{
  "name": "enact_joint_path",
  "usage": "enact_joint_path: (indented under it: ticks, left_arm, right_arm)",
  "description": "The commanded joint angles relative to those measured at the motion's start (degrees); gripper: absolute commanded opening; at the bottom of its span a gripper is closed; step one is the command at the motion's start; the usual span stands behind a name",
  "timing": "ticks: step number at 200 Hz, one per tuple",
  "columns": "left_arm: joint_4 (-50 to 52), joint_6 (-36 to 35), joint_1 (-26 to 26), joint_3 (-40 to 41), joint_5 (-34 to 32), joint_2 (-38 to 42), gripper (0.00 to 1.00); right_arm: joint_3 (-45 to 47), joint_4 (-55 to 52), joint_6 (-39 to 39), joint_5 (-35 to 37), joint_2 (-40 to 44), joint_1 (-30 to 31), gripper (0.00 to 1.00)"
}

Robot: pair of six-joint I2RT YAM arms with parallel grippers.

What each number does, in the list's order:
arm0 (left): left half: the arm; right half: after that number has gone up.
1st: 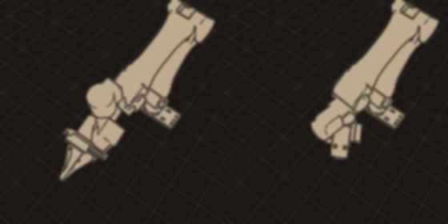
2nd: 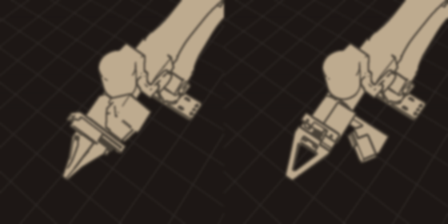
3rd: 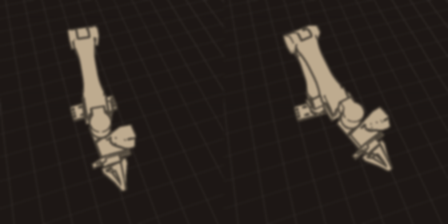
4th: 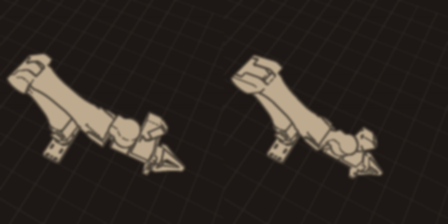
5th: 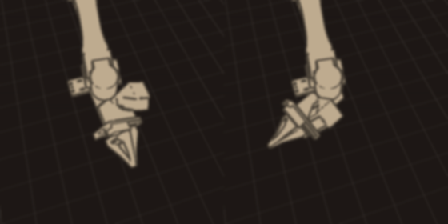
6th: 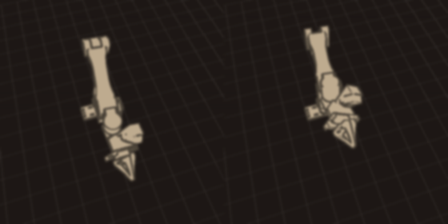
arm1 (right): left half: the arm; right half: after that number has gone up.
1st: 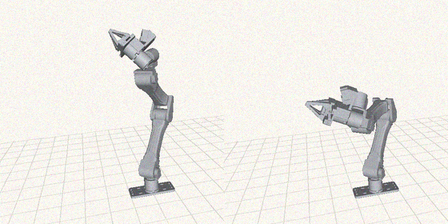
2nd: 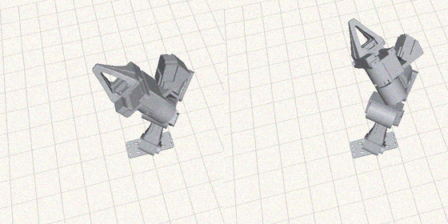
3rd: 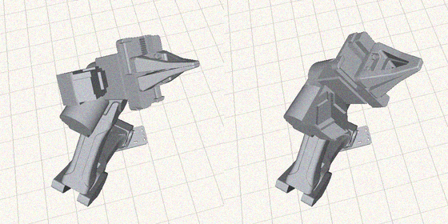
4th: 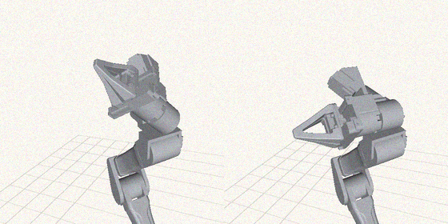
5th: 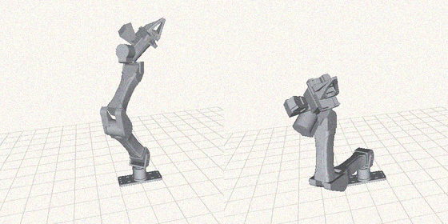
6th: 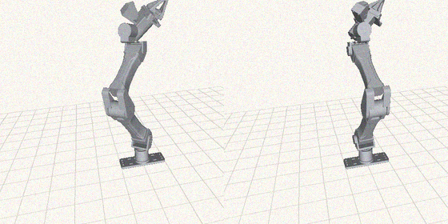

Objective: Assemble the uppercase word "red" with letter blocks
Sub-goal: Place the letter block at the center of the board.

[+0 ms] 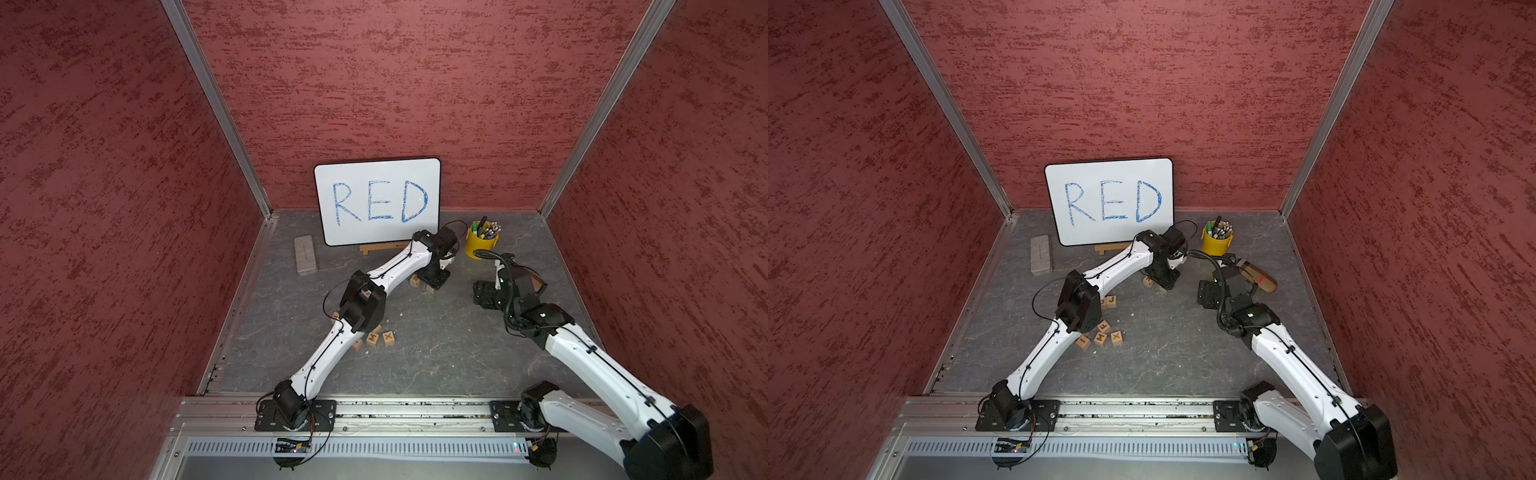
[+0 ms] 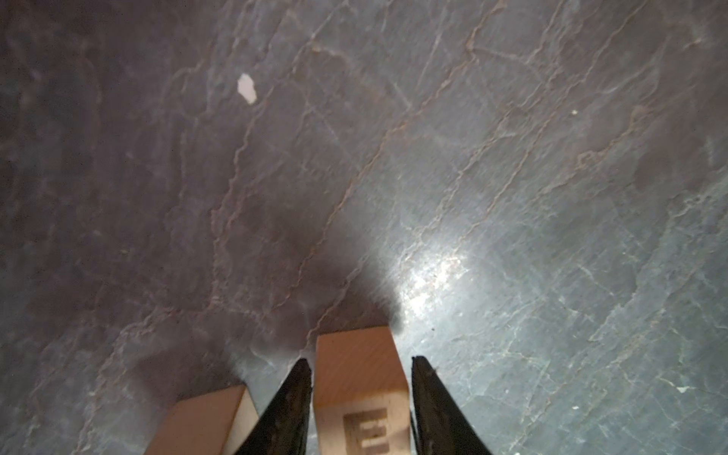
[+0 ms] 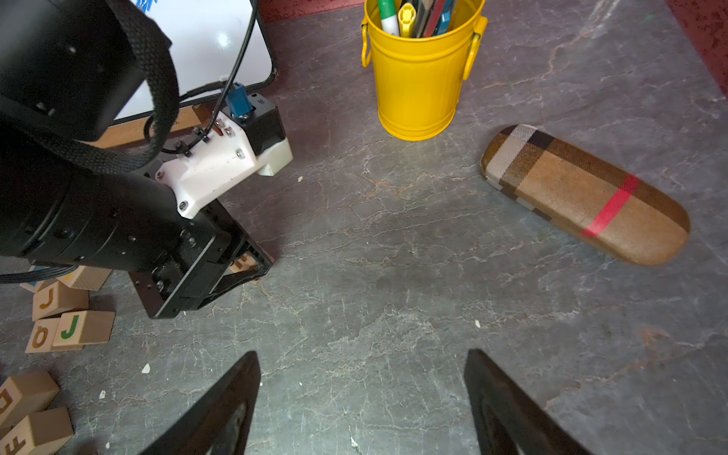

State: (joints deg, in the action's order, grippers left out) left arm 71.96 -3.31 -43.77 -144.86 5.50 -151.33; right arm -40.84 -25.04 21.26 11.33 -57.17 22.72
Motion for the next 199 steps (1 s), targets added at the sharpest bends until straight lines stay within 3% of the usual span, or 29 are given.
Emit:
enact_joint_path:
  ticks: [1, 39, 82, 102, 121, 166, 199]
  left_arm:
    - [-1.4, -0.3, -0.1, -1.4, -0.2, -0.6, 0.55]
    - [-3.7, -1.7, -0.9, -2.4, -1.6, 2.8, 0.66]
    - [-5.0, -5.3, -2.3, -1.6, -3.0, 11.6, 0.68]
    - [-3.9, -9.5, -2.2, 2.4, -2.0, 17.5, 0.68]
    - [-2.0, -15.3, -1.1, 11.4, -1.6, 25.2, 0.73]
    - [-0.4, -24.0, 5.8, 36.2, 2.8, 45.0, 1.00]
    - [-1.7, -24.8, 11.7, 49.1, 3.5, 54.4, 1.00]
  right_arm:
    - [0.7, 1.5, 0.7, -0.7, -0.1, -0.2, 0.83]
    - [0.8, 1.1, 0.6, 0.0, 0.9, -0.3, 0.84]
    - [0.0, 0.2, 0.5, 1.4, 2.9, -0.4, 0.84]
    - [-0.4, 0.0, -0.2, 1.3, 2.5, -0.4, 0.85]
    - [-0.5, 0.2, -0.7, 1.2, 2.2, -0.5, 0.85]
    - [-0.4, 2.5, -1.1, -0.6, 0.7, -0.8, 0.85]
    - [0.4, 5.4, -1.8, -4.1, -1.2, -0.8, 0.84]
